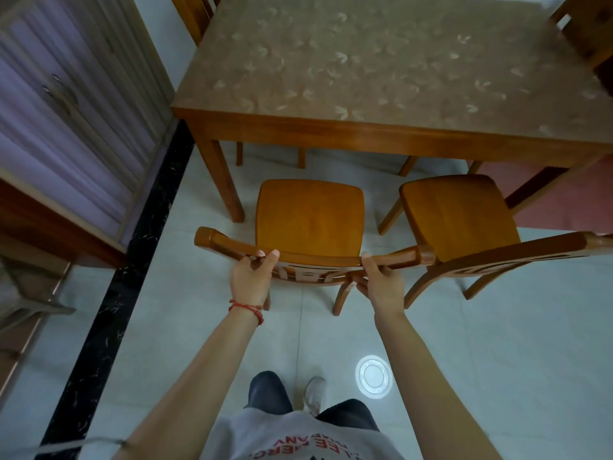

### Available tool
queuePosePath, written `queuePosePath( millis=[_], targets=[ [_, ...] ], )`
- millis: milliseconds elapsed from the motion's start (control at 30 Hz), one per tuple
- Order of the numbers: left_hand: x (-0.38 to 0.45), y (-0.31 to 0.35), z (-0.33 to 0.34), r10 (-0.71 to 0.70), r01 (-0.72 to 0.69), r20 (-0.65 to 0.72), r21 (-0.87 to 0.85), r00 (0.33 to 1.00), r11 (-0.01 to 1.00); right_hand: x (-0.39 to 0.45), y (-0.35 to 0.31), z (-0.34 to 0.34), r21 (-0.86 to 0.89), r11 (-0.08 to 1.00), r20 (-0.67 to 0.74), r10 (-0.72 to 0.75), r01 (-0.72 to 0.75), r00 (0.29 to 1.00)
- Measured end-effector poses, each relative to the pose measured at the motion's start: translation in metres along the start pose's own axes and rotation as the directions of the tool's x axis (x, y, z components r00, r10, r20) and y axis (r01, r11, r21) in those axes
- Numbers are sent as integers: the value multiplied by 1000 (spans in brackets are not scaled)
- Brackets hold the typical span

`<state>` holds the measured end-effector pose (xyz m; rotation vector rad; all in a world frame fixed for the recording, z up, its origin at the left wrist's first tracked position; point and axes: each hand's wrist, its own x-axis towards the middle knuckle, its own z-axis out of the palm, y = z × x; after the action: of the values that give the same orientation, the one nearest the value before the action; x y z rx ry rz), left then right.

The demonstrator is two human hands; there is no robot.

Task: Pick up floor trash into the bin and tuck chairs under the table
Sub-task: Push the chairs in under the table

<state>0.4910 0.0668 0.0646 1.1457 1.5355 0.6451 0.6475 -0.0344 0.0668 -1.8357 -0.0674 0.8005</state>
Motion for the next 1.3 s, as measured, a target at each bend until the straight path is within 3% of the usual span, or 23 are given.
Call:
queuePosePath(
  millis=[267,500,1300],
  targets=[
    [3,-6,4,26,-34,-63,-122,998,992,13,11,-3,26,997,14,-69,68,998],
    [5,-11,6,71,-80,-95,-95,993,992,18,19,-2,-2,994,14,-108,108,994],
    [77,40,25,133,-136,-33,-137,991,981,74,-26,46,12,992,-100,-121,123,988]
  ],
)
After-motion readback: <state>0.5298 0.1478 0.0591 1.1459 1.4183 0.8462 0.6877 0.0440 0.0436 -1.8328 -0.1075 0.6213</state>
